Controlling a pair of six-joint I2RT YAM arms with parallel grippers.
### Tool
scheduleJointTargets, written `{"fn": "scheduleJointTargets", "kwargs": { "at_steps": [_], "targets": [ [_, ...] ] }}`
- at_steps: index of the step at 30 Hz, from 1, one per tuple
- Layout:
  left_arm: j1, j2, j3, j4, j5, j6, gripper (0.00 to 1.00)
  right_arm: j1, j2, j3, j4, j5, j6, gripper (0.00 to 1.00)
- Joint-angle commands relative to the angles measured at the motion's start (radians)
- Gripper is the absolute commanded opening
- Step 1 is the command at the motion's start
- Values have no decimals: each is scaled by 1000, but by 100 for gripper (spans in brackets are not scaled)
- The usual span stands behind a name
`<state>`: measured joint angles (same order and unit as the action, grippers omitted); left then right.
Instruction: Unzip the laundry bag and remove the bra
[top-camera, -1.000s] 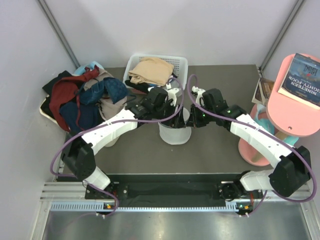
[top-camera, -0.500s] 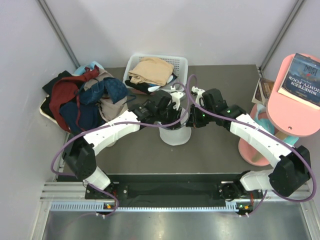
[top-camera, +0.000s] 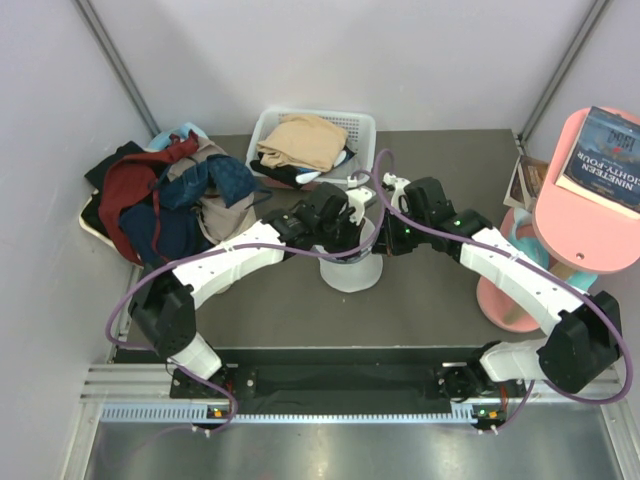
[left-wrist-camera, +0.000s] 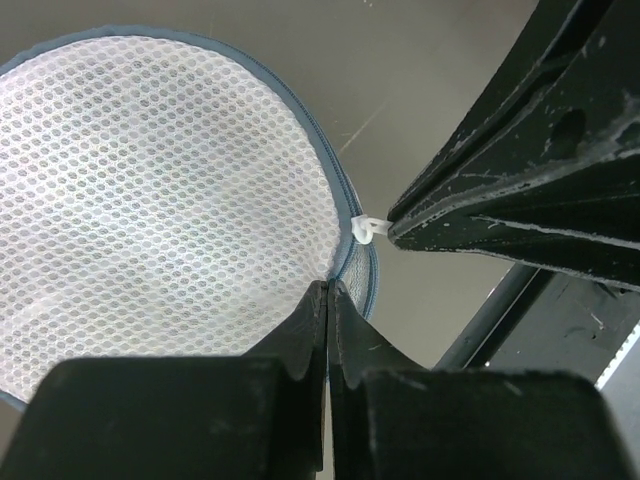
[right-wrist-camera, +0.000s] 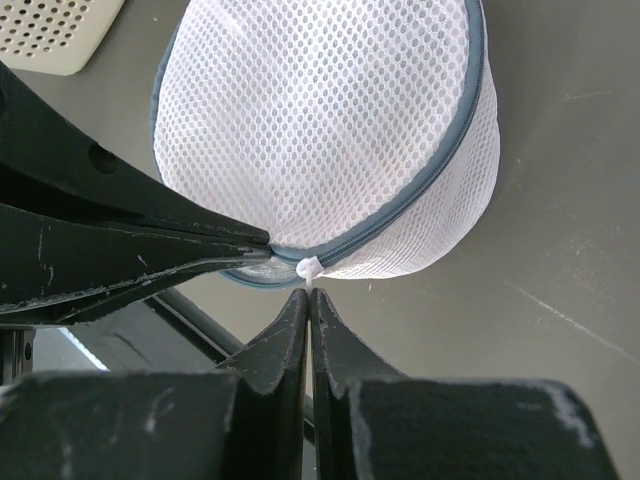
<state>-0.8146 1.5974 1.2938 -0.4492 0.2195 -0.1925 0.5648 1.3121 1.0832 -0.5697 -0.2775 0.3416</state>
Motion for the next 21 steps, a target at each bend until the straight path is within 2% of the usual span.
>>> {"fn": "scheduleJointTargets", "kwargs": {
  "at_steps": [1, 8, 21],
  "targets": [
    [-5, -30, -24, 1, 18, 39, 0, -17, -1, 50, 21, 27, -29, 0],
    [-6, -89, -63, -22, 52, 59, 0, -94, 41, 53, 36, 17, -75, 0],
    [-6, -224, -87, -138, 20, 94, 0, -177, 140, 89, 79, -25, -156, 0]
  ]
}}
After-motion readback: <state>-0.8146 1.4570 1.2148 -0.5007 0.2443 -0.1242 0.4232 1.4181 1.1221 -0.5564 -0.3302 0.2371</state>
